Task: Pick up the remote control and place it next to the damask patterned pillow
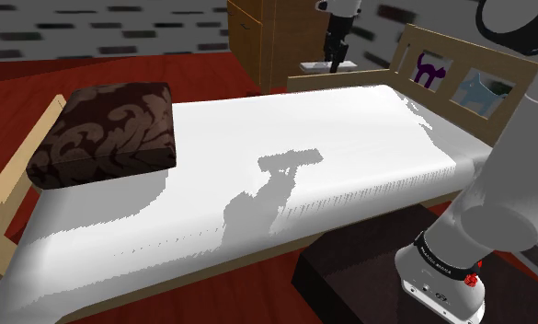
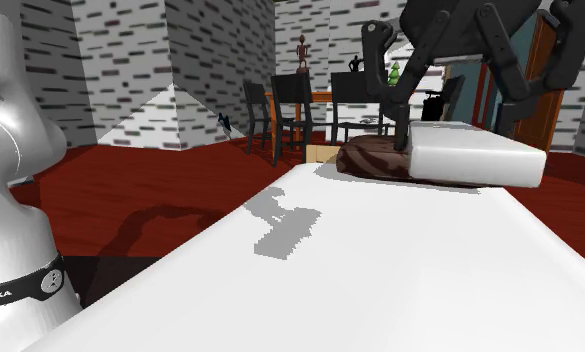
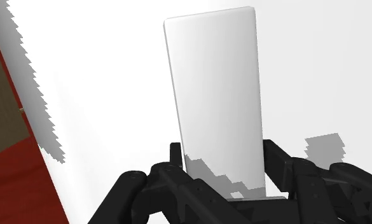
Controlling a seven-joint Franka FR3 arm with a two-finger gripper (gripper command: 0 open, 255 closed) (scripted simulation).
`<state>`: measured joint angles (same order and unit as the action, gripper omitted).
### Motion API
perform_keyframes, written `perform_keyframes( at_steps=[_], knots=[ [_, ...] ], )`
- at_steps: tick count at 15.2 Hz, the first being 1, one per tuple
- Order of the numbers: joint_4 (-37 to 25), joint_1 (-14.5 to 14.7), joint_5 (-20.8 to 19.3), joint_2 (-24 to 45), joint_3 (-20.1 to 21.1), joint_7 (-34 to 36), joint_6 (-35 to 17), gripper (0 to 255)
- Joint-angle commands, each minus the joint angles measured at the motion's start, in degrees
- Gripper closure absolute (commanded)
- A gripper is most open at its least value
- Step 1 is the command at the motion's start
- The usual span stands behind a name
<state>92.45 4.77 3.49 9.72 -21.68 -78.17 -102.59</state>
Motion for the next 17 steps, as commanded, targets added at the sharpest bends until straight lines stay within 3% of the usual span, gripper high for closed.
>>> perform_keyframes(
  at_steps=[1,9,17],
  knots=[
    [2.4,1.7,-0.9,-1.8,0.9,2.8,-0.7,255],
    [9.5,8.0,-3.4,-7.8,5.7,14.2,-2.2,255],
    [12.1,13.5,-4.2,-10.1,11.1,25.3,-2.6,255]
  ],
)
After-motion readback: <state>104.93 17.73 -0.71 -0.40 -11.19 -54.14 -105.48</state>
